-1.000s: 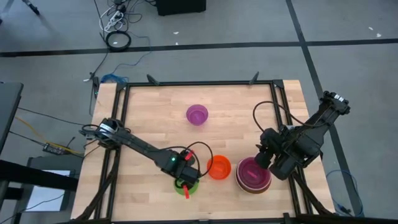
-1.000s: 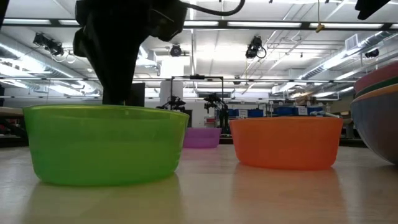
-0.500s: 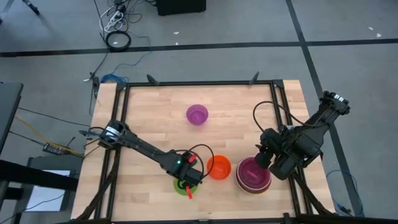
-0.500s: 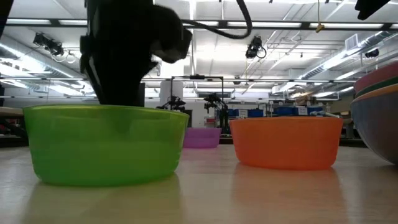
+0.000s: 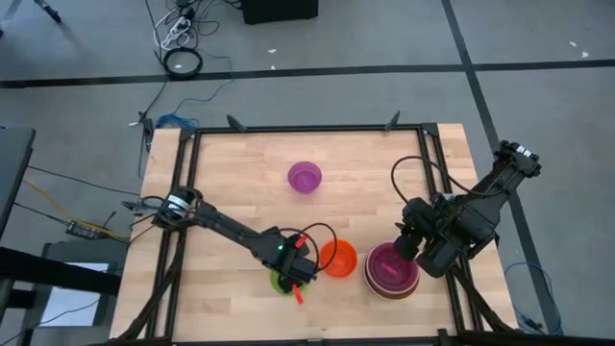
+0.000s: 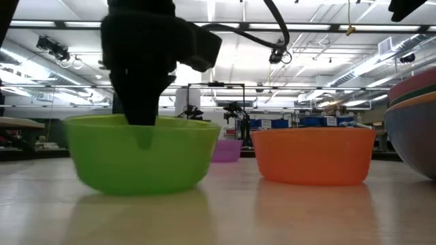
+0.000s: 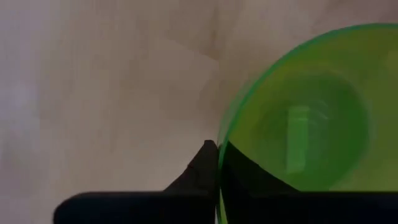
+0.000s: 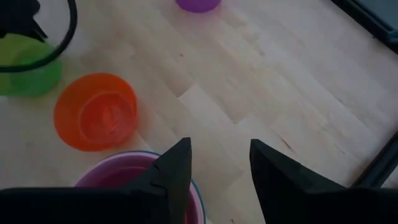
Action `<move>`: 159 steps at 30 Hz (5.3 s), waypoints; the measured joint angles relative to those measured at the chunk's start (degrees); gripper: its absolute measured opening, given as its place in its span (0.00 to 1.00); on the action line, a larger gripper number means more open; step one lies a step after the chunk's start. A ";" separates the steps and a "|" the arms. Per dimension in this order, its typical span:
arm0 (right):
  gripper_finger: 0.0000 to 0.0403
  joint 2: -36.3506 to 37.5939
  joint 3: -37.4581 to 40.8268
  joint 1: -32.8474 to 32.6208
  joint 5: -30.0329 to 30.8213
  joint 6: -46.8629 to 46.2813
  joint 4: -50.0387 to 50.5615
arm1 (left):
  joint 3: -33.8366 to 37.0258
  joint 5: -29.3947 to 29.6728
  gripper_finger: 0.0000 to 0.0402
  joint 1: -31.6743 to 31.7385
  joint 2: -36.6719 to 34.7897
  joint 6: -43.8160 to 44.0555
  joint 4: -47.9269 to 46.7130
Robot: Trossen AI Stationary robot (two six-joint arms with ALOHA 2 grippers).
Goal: Nest bowls inside each other
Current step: Stack the light green bowl on top of the red bowl, then stack the violet bowl on top of the light green bowl
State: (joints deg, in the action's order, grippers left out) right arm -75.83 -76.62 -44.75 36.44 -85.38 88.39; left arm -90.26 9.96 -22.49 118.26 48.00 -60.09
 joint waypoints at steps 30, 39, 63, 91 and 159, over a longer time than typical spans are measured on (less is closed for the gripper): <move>0.34 0.11 0.00 -8.83 10.39 -5.43 1.62 | -21.89 0.84 0.00 11.38 1.22 -26.78 29.96; 0.34 0.24 0.00 -11.91 16.58 -7.64 1.55 | -21.87 -2.25 0.01 12.74 8.85 -24.18 42.05; 0.33 0.24 0.00 -11.83 16.40 -7.54 1.60 | -22.03 -6.20 0.22 13.10 14.36 -18.81 51.68; 0.33 0.04 0.00 -6.30 14.96 -5.77 1.56 | -22.21 3.12 0.31 12.54 -0.99 -26.65 20.98; 0.49 -41.47 -0.57 54.27 -31.15 78.95 -72.71 | -21.90 41.21 0.31 -4.91 -17.47 1.10 -29.94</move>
State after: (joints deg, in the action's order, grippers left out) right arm -117.30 -77.19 9.52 5.29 -6.43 15.68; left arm -112.16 51.18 -27.40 100.79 49.10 -90.03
